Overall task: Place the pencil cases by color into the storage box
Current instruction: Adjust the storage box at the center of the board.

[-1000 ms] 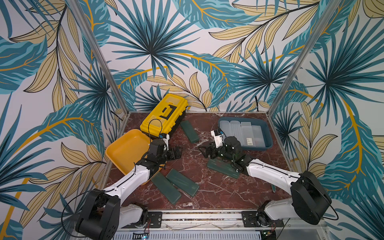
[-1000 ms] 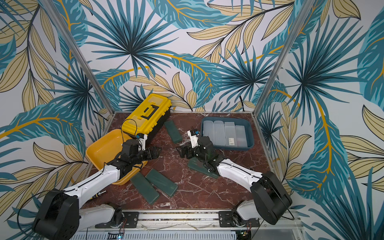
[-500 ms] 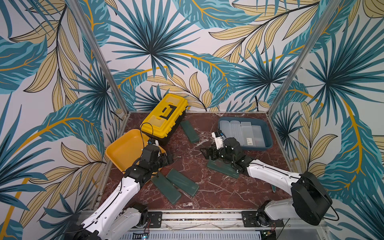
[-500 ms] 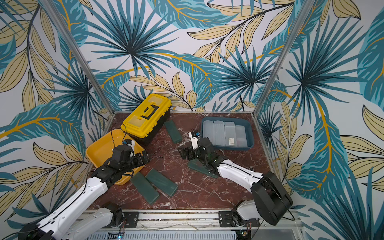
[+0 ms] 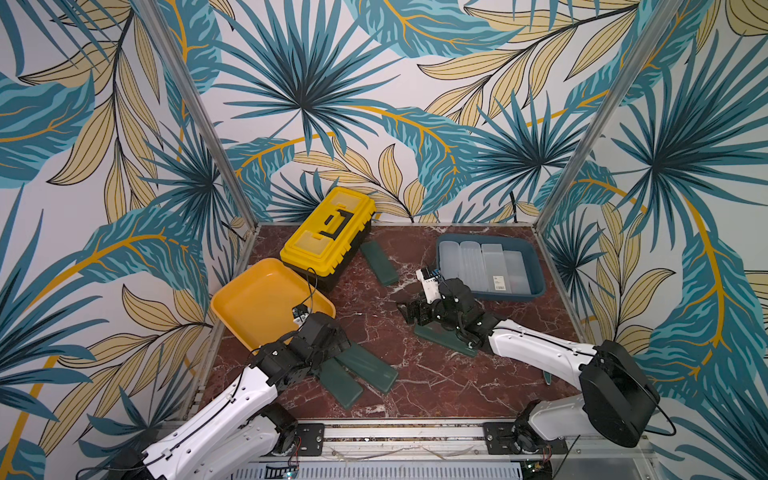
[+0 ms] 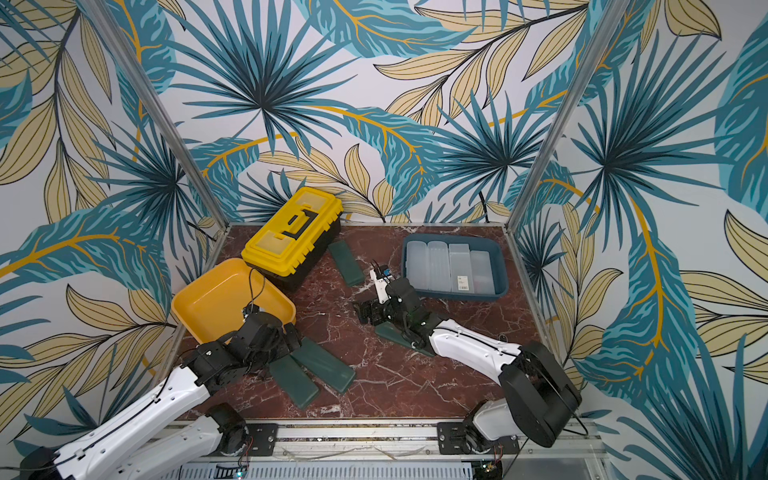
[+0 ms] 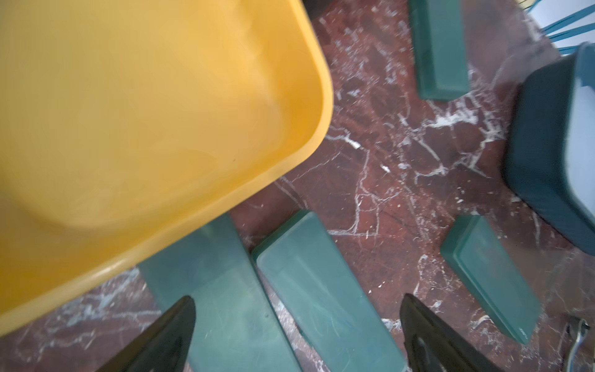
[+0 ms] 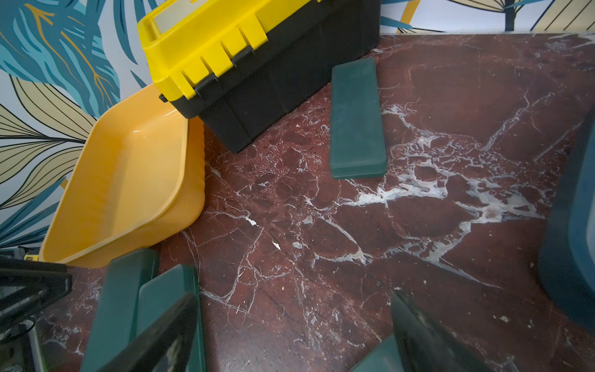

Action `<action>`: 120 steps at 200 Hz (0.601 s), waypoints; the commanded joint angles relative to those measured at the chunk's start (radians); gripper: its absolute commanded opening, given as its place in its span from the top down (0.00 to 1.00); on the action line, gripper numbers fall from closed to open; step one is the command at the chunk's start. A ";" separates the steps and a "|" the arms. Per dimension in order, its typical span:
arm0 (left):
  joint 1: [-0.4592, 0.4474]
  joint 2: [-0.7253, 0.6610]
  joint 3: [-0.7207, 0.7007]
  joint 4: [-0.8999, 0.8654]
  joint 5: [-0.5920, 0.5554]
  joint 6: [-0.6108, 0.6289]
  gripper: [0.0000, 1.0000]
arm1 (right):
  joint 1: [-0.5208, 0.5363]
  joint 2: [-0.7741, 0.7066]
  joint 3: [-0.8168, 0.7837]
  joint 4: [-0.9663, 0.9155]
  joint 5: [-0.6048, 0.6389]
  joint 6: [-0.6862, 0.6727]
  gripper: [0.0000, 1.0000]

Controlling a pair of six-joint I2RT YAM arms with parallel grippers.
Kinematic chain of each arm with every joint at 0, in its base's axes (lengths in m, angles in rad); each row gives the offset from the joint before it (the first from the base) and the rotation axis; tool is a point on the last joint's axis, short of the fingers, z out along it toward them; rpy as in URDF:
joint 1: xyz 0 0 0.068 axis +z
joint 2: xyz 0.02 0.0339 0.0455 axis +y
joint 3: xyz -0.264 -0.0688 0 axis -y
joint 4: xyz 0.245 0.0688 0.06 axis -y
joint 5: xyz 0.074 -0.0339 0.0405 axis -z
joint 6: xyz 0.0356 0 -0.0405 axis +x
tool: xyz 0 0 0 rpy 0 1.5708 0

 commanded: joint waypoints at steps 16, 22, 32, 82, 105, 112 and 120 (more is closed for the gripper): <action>-0.094 0.075 0.075 -0.142 -0.037 -0.250 0.01 | 0.006 0.006 0.005 0.000 0.020 -0.015 0.07; -0.113 0.085 0.076 -0.146 -0.036 -0.282 0.01 | 0.006 0.004 0.002 0.001 0.021 -0.015 0.07; -0.144 0.099 0.077 -0.153 -0.040 -0.320 0.00 | 0.006 0.001 0.000 0.002 0.024 -0.017 0.07; -0.261 0.143 0.050 -0.213 -0.083 -0.497 0.01 | 0.005 0.006 -0.011 0.019 0.032 -0.016 0.07; -0.287 0.147 0.017 -0.216 -0.083 -0.544 0.07 | 0.006 0.005 -0.017 0.030 0.033 -0.015 0.07; -0.288 0.152 0.006 -0.214 -0.078 -0.556 0.07 | 0.005 0.005 -0.018 0.034 0.035 -0.016 0.07; -0.290 0.155 -0.004 -0.214 -0.073 -0.564 0.07 | 0.006 0.007 -0.020 0.037 0.034 -0.015 0.07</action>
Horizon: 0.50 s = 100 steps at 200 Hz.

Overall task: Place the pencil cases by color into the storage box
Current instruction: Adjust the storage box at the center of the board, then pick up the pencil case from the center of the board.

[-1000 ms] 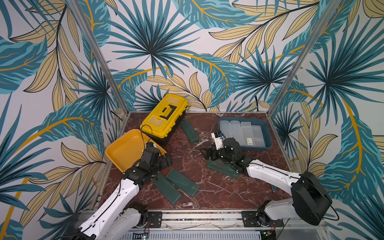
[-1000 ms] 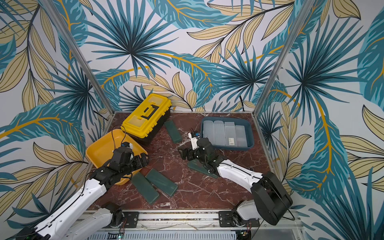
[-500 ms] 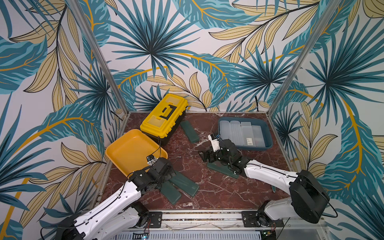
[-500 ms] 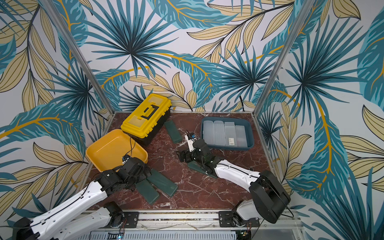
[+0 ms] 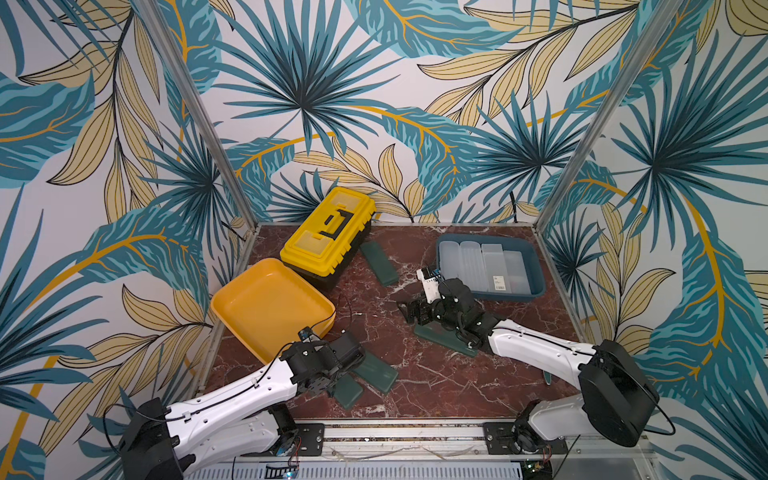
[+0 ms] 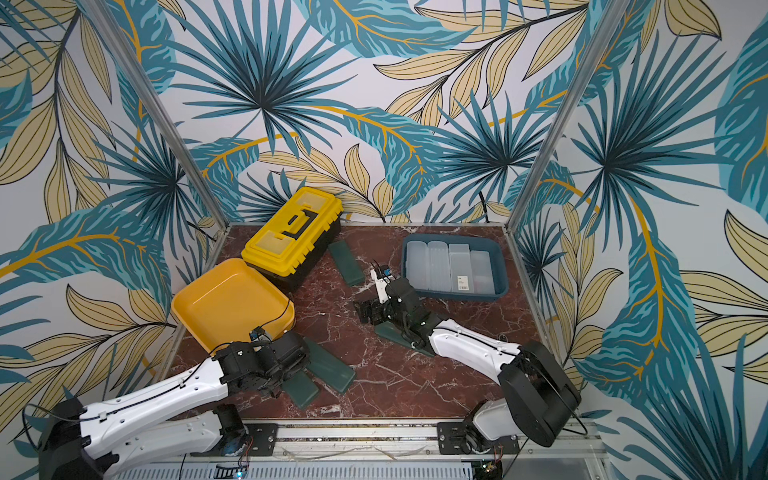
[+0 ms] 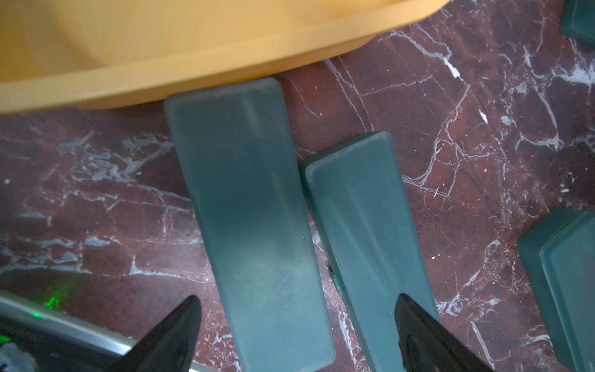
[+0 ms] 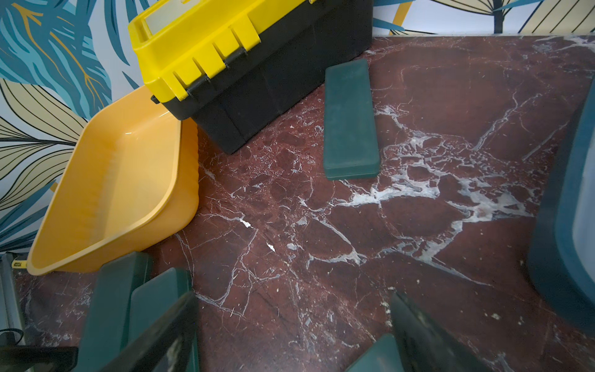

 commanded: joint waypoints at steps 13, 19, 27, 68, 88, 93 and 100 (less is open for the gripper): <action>-0.015 0.014 -0.040 -0.032 -0.016 -0.086 0.08 | 0.006 0.009 -0.020 0.035 0.013 -0.013 0.07; -0.015 0.013 -0.043 -0.032 -0.017 -0.087 0.08 | 0.005 0.009 -0.020 0.036 0.015 -0.014 0.07; -0.015 0.011 -0.052 -0.033 -0.019 -0.091 0.09 | 0.006 0.009 -0.020 0.037 0.015 -0.013 0.07; -0.015 0.014 -0.081 -0.031 -0.030 -0.086 0.09 | 0.006 0.017 -0.018 0.039 0.014 -0.013 0.07; -0.015 0.028 -0.092 -0.029 -0.023 -0.092 0.09 | 0.006 0.025 -0.013 0.039 0.008 -0.009 0.07; -0.015 0.033 -0.094 -0.029 -0.021 -0.090 0.09 | 0.005 0.027 -0.011 0.039 0.008 -0.009 0.07; -0.015 0.036 -0.098 -0.028 -0.019 -0.090 0.09 | 0.006 0.028 -0.011 0.039 0.006 -0.006 0.07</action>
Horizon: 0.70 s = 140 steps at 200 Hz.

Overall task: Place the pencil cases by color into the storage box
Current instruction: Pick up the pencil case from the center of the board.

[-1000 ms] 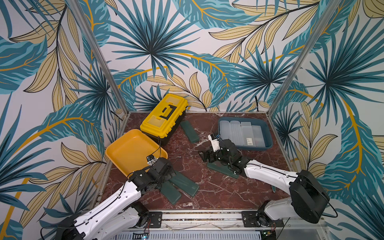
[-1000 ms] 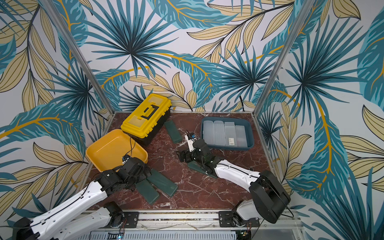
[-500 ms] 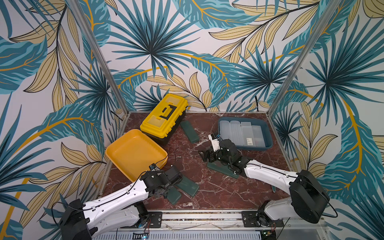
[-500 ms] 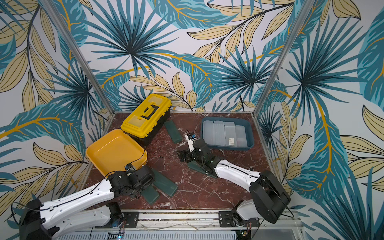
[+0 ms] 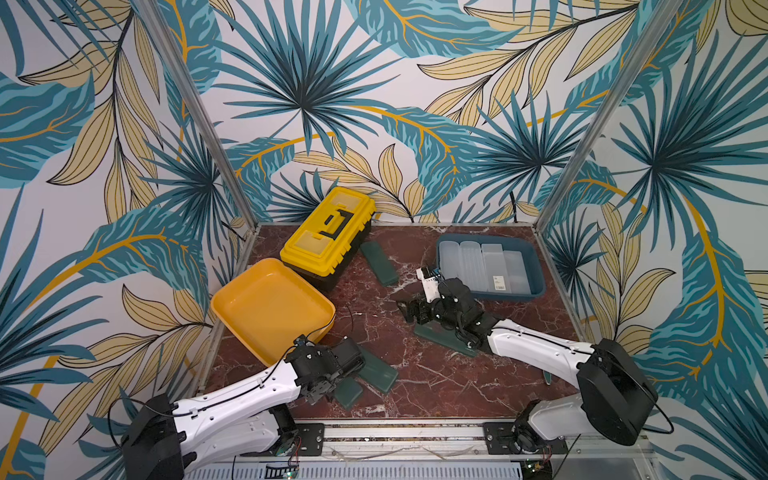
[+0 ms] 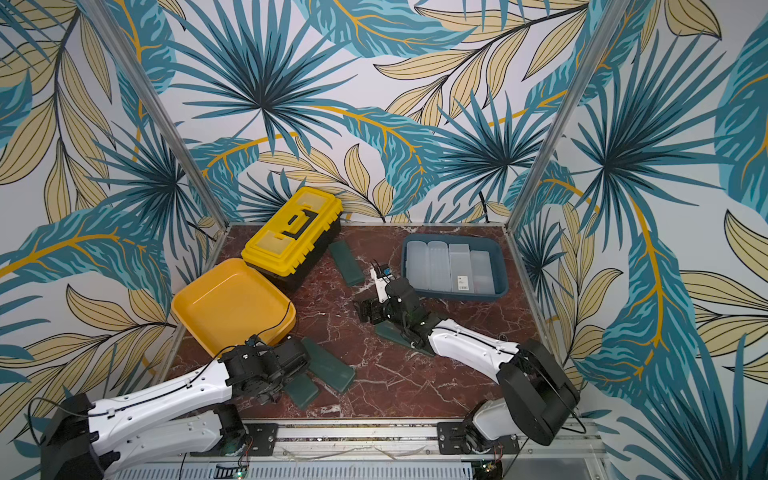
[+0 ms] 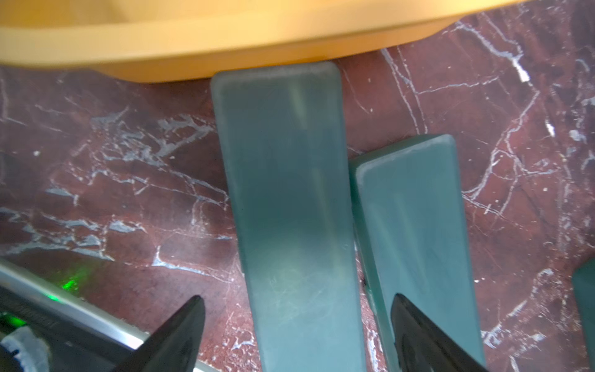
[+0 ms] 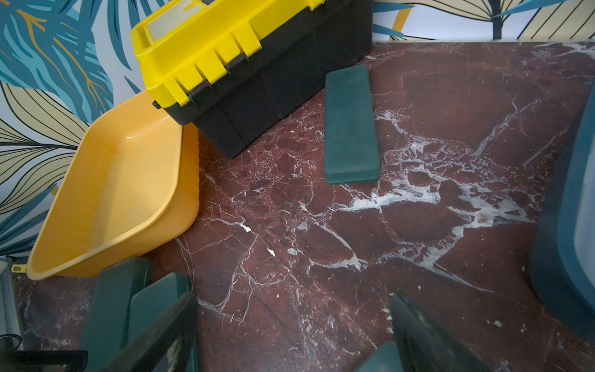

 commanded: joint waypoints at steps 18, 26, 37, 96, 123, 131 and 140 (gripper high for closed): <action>-0.003 0.019 -0.051 -0.010 -0.017 -0.014 0.09 | 0.006 0.019 -0.009 0.017 0.001 -0.009 0.07; -0.003 0.024 -0.056 0.002 -0.020 -0.009 0.09 | 0.005 0.020 -0.008 0.016 0.001 -0.010 0.07; -0.003 0.031 -0.061 0.020 -0.024 0.002 0.09 | 0.005 0.022 -0.006 0.015 0.000 -0.009 0.07; -0.001 0.106 -0.063 0.133 -0.051 0.051 0.09 | 0.005 0.031 -0.004 0.010 0.000 -0.012 0.07; 0.003 0.129 -0.079 0.154 -0.033 0.040 0.09 | 0.006 0.037 0.000 0.008 0.001 -0.014 0.07; 0.003 0.126 -0.086 0.155 -0.029 0.034 0.10 | 0.005 0.038 -0.001 0.008 -0.002 -0.014 0.07; 0.004 0.117 -0.096 0.154 -0.026 0.029 0.11 | 0.005 0.040 -0.001 0.009 -0.001 -0.012 0.07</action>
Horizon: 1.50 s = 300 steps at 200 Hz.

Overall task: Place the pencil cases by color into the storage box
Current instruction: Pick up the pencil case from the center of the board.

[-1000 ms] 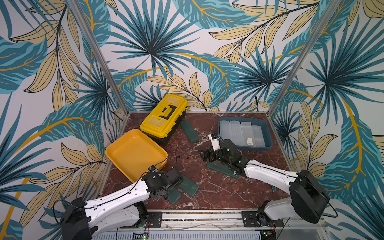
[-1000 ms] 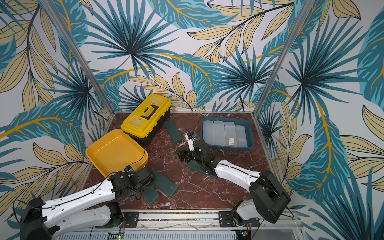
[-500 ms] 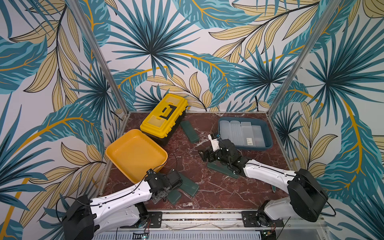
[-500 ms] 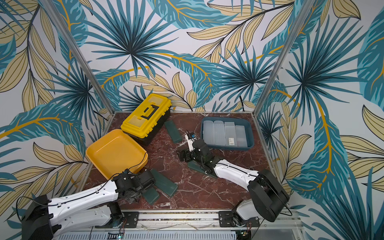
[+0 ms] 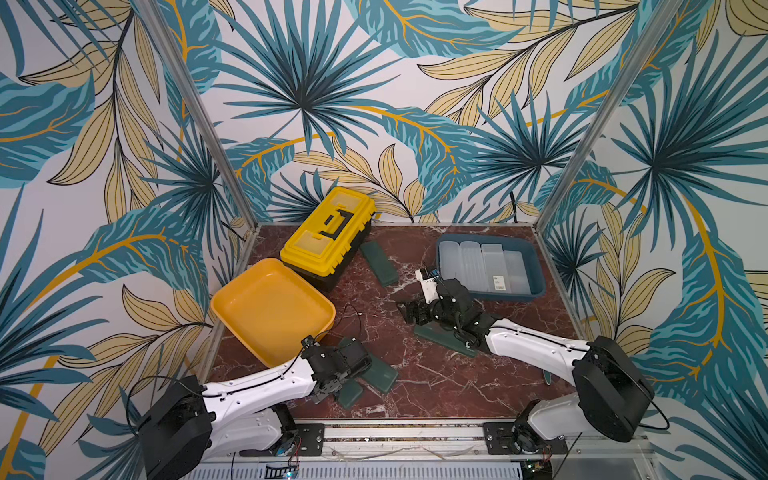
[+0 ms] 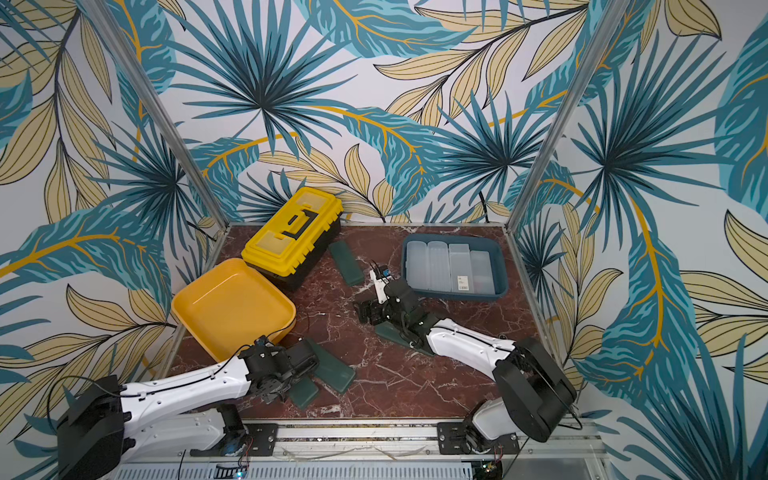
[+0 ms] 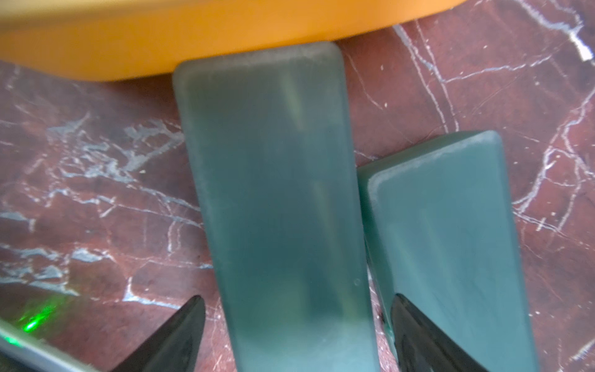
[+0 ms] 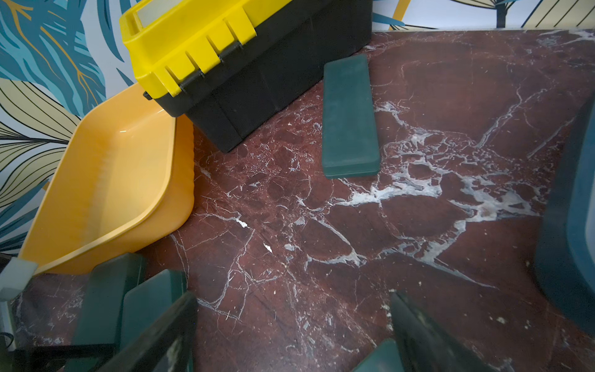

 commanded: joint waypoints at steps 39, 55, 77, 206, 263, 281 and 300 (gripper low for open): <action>0.011 -0.042 -0.094 0.036 0.006 -0.021 0.13 | 0.005 0.034 -0.001 0.019 -0.006 -0.008 0.07; 0.018 -0.030 -0.098 0.051 0.008 -0.011 0.13 | 0.005 0.040 0.001 0.022 -0.009 -0.008 0.07; 0.039 -0.004 -0.099 0.078 0.014 0.017 0.13 | 0.005 0.043 0.001 0.022 -0.008 -0.007 0.07; 0.070 0.028 -0.027 0.108 0.086 0.156 0.37 | 0.005 0.052 0.004 0.017 -0.003 -0.009 0.07; 0.000 0.044 0.087 0.017 0.042 0.180 0.37 | 0.005 0.060 0.007 0.022 -0.001 -0.010 0.07; -0.014 0.048 0.117 -0.006 0.035 0.193 0.38 | 0.006 0.060 0.007 0.022 -0.001 -0.009 0.07; -0.028 0.045 0.145 -0.032 0.025 0.207 0.38 | 0.005 0.060 0.007 0.023 -0.001 -0.009 0.07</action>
